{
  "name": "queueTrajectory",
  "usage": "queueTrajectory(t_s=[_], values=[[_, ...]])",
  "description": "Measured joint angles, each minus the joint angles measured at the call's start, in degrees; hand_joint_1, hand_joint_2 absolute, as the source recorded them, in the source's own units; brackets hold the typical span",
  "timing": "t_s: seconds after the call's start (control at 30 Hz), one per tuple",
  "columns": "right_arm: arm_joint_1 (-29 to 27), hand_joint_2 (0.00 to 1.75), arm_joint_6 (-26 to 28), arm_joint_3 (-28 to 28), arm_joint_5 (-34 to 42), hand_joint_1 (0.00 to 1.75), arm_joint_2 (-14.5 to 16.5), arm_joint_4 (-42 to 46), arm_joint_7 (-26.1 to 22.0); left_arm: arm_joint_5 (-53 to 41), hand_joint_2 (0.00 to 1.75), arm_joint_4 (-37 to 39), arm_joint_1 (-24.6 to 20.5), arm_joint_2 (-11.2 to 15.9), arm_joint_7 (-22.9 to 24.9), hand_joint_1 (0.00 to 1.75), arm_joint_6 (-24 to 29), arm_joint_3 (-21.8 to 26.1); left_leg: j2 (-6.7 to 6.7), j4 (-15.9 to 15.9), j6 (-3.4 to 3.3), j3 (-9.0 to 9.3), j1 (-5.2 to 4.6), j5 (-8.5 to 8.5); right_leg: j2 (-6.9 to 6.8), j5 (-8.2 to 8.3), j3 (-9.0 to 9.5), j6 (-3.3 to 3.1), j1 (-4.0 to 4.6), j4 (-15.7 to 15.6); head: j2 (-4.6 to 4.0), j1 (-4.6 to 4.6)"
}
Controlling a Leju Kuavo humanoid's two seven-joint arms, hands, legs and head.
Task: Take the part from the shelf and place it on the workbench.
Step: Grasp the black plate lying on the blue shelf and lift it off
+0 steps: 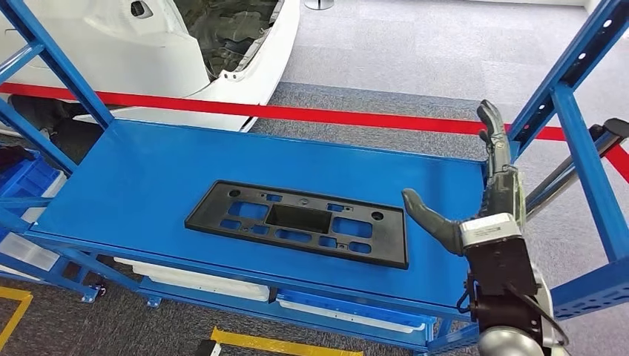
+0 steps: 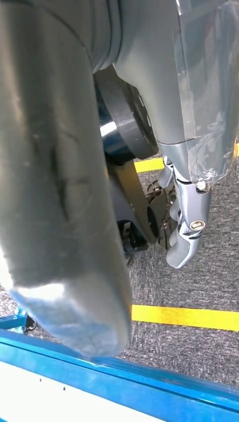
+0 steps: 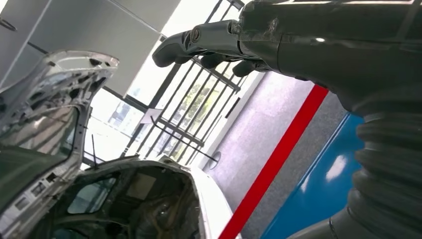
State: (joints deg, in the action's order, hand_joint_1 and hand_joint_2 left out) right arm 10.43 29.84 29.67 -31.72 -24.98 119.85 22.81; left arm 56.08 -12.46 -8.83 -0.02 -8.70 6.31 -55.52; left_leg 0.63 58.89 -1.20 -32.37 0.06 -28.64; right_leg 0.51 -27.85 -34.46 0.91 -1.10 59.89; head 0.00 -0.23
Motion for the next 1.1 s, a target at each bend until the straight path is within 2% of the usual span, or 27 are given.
queueTrajectory(t_s=[0.13, 0.27, 0.43, 0.73, 0.97, 1.1], values=[[0.1, 1.75, -7.7, 0.3, -5.2, 0.0, 0.0, -1.0, 5.7, 0.0, 0.0, 0.0, -0.1, 0.0, 0.1, 0.0, -0.1, 0.0, 0.0, -0.5, 0.53, 0.33, 0.07, 0.08, -0.01, -0.18, 0.14, -0.37, 0.11, 0.0, 0.0, -0.4], [0.2, 1.75, -15.8, 1.4, -8.4, 0.0, 0.0, -3.4, 11.0, -0.3, 0.0, 0.0, -0.2, 0.0, 0.8, 0.0, -0.1, 0.0, -0.01, -0.6, 1.03, 0.38, 0.13, 0.12, -0.05, -0.23, 0.17, -0.46, 0.17, 0.0, 0.0, -0.49], [0.3, 1.75, -20.5, 3.6, -11.5, 0.0, 0.2, -5.9, 13.2, -0.4, 0.0, 0.0, -0.3, -0.1, 1.4, 0.0, -0.1, 0.0, 0.0, -0.7, 1.52, 0.37, 0.15, 0.11, -0.08, -0.23, 0.24, -0.46, 0.18, 0.0, 0.0, -0.34], [0.7, 1.75, -24.1, 7.4, -14.8, 0.0, 2.0, -7.8, 12.5, -0.4, 0.0, 0.0, -0.5, -0.3, 1.5, 0.0, 0.1, 0.0, 0.0, -0.6, 1.53, 0.38, -0.04, 0.09, -0.09, -0.21, 0.39, -0.43, 0.15, -0.2, 0.0, -0.09], [1.2, 1.75, -26.2, 11.4, -13.2, 0.0, 4.5, -8.5, 6.5, -0.8, 0.0, 0.0, -0.5, -0.7, 1.5, 0.0, 1.0, 0.0, 0.0, -0.6, 1.52, 0.38, -0.05, 0.08, -0.09, -0.2, 0.43, -0.41, 0.15, -0.3, 0.0, 0.01], [2.3, 1.75, -27.5, 15.0, -12.8, 0.0, 6.8, -10.2, 4.7, -1.2, 0.0, 0.0, -0.9, -0.9, 1.8, 0.0, 0.8, -0.1, 0.0, -0.6, 1.52, 0.38, 0.0, 0.08, -0.09, -0.2, 0.44, -0.42, 0.15, -0.3, -0.01, 0.04]])
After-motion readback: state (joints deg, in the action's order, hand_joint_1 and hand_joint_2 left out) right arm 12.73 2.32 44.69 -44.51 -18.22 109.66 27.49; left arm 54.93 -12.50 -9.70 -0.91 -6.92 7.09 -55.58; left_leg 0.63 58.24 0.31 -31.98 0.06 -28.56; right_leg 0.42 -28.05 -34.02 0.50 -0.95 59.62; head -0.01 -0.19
